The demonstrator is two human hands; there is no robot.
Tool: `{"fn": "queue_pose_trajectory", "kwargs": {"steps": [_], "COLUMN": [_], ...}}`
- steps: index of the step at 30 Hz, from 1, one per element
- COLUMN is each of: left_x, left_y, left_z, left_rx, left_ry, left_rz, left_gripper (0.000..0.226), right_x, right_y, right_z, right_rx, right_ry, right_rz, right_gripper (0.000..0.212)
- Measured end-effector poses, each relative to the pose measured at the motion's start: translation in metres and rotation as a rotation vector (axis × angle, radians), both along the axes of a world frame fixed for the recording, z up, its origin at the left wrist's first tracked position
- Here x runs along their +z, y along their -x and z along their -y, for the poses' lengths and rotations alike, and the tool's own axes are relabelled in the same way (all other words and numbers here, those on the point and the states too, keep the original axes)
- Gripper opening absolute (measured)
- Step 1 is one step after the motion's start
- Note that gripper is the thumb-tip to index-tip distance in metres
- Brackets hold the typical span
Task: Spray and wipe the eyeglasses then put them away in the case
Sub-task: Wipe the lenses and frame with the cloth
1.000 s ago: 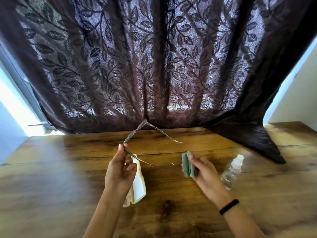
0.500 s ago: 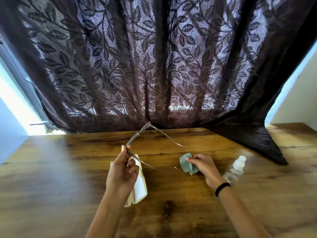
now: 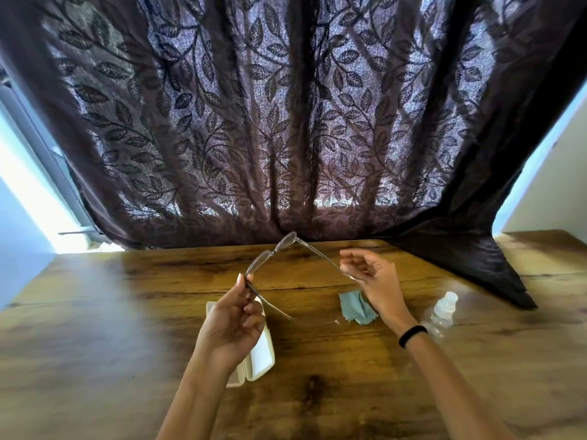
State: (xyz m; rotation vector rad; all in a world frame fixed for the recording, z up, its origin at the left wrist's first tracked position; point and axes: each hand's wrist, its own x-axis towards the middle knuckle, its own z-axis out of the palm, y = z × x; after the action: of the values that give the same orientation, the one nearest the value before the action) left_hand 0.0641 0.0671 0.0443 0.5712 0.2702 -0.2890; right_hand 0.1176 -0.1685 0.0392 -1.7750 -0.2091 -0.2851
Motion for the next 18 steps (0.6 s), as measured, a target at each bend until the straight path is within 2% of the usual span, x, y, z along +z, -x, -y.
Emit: {"fn": "queue_pose_trajectory", "kwargs": {"steps": [6, 11, 14, 18], "left_x": [-0.003, -0.004, -0.005, -0.003], "left_y": [0.001, 0.003, 0.005, 0.004], "left_z": [-0.002, 0.000, 0.003, 0.008], "left_rx": [-0.011, -0.036, -0.010, 0.091], "left_ry": [0.051, 0.003, -0.291, -0.936], "left_rz": [-0.054, -0.064, -0.018, 0.080], "left_gripper": [0.015, 0.017, 0.024, 0.031], "right_x": [0.003, -0.002, 0.001, 0.010], "right_y": [0.009, 0.019, 0.020, 0.019], "right_z": [0.000, 0.003, 0.003, 0.004], "right_rx": [0.184, 0.098, -0.044, -0.171], "right_ry": [0.087, 0.087, 0.116, 0.219], "right_rz": [0.049, 0.143, 0.256, 0.376], "right_gripper": [0.037, 0.037, 0.035, 0.018]}}
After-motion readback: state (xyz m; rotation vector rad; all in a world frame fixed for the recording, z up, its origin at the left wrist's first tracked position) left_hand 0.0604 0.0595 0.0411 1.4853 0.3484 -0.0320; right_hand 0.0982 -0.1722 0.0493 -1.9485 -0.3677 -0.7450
